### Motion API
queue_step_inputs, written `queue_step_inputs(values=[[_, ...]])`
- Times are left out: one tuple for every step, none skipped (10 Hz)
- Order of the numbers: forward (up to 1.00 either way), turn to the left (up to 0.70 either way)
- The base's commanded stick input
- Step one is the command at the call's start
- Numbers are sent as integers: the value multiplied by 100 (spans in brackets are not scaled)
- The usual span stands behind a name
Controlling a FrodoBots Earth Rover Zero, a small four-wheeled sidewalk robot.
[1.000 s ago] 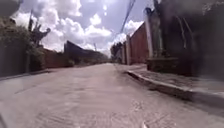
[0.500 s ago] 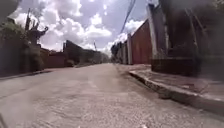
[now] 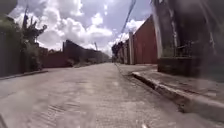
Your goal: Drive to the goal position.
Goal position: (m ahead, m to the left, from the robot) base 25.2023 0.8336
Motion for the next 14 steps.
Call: queue_step_inputs(values=[[85,0],[85,0],[85,0],[85,0],[85,0],[85,0],[85,0],[85,0],[85,0],[85,0],[85,0],[85,0],[85,0],[85,0]])
